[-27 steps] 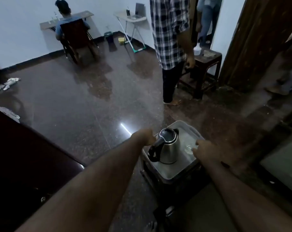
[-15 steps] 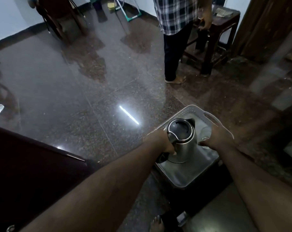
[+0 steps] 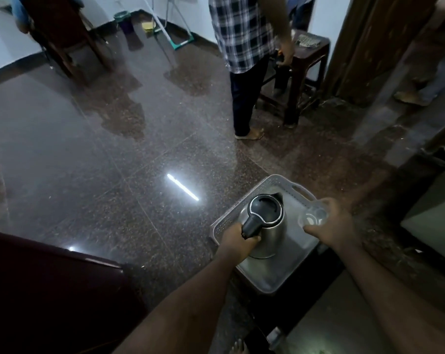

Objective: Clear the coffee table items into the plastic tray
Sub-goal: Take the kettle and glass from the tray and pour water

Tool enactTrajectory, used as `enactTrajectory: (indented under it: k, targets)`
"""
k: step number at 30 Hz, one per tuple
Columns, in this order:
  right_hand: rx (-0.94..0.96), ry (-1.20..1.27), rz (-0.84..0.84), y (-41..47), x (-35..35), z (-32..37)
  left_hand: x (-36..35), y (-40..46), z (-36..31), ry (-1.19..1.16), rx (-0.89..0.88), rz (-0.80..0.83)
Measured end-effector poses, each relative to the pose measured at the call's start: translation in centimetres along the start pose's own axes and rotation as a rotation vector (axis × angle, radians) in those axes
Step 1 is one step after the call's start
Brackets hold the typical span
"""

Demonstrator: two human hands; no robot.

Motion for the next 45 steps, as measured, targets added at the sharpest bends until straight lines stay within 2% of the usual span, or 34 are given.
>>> enactTrajectory:
  k: [9, 17, 21, 26, 31, 40, 45]
  targets:
    - [-0.049, 0.034, 0.005, -8.0, 10.5, -1.6, 1.6, -3.5, -5.5, 0.144, -0.09, -0.072]
    - [-0.07, 0.057, -0.114, -15.5, 20.8, -2.3, 6.5, -9.6, -15.8, 0.148, -0.405, 0.292]
    - [-0.101, 0.068, -0.185, -17.9, 24.5, -3.1, 6.5, -13.4, -22.1, 0.221, -0.569, 0.392]
    - [-0.161, 0.112, -0.244, -19.8, 27.8, -5.3, 5.1, -18.1, -28.3, 0.369, -0.739, 0.504]
    - [-0.226, 0.158, -0.326, -22.2, 30.2, -7.4, 2.9, -22.6, -32.2, 0.551, -0.86, 0.544]
    - [-0.256, 0.16, -0.405, -26.4, 31.5, -10.6, -0.1, -27.2, -35.0, 0.805, -1.02, 0.517]
    - [-0.252, 0.128, -0.377, -27.1, 31.5, -11.2, -1.5, -28.8, -35.7, 0.856, -1.055, 0.532]
Point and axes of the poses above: each hand's wrist, its own y-axis towards the middle knuckle, its own x-axis out of the back of the hand, z = x × y, the point moved 1 cm from there along y, towards the middle knuckle, and after that the axes turned 6 degrees about -z, right-handed, at the moved point
